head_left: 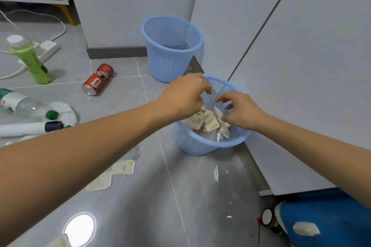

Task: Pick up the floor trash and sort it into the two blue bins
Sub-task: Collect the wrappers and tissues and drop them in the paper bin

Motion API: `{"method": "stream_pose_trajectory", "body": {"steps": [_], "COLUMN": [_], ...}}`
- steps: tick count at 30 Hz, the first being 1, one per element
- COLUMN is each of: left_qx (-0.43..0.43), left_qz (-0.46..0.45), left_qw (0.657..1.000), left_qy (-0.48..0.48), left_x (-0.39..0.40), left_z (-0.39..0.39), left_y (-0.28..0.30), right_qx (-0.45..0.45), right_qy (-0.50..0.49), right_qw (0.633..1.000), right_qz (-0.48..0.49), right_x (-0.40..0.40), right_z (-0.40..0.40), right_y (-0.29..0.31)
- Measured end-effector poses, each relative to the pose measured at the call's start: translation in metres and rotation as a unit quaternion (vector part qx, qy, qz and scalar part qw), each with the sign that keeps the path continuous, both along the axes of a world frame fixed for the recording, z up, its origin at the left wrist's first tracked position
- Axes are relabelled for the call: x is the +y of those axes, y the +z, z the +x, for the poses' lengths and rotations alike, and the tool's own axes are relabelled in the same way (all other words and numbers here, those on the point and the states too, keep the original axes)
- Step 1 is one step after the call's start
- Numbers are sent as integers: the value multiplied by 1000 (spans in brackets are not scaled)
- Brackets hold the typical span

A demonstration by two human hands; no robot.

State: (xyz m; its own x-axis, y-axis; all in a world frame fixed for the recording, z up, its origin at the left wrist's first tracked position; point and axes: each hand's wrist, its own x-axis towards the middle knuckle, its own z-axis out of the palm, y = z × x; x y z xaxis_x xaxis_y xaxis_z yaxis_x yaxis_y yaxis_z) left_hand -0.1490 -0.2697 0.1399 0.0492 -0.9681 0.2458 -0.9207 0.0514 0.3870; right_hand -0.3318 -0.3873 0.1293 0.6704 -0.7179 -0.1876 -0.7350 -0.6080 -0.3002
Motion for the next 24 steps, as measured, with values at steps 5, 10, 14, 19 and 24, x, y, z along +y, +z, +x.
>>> {"method": "stream_pose_trajectory", "body": {"steps": [5, 10, 14, 19, 24], "left_qx": [9, -3, 12, 3, -24], "left_qz": [2, 98, 177, 242, 290], "left_qw": [1000, 993, 981, 963, 944], "left_qy": [-16, -66, -79, -121, -155], "left_x": [95, 219, 301, 378, 426], "left_z": [29, 43, 42, 29, 12], "left_y": [-1, -54, -96, -137, -162], "right_qx": [-84, -101, 27, 139, 184], "right_qy": [80, 228, 298, 363, 371], "right_qw": [985, 968, 953, 913, 903], "right_qz": [-125, -27, 55, 124, 115], "right_x": [60, 178, 259, 338, 388], "right_z": [15, 32, 21, -16, -40], "right_y": [33, 13, -37, -88, -131]}}
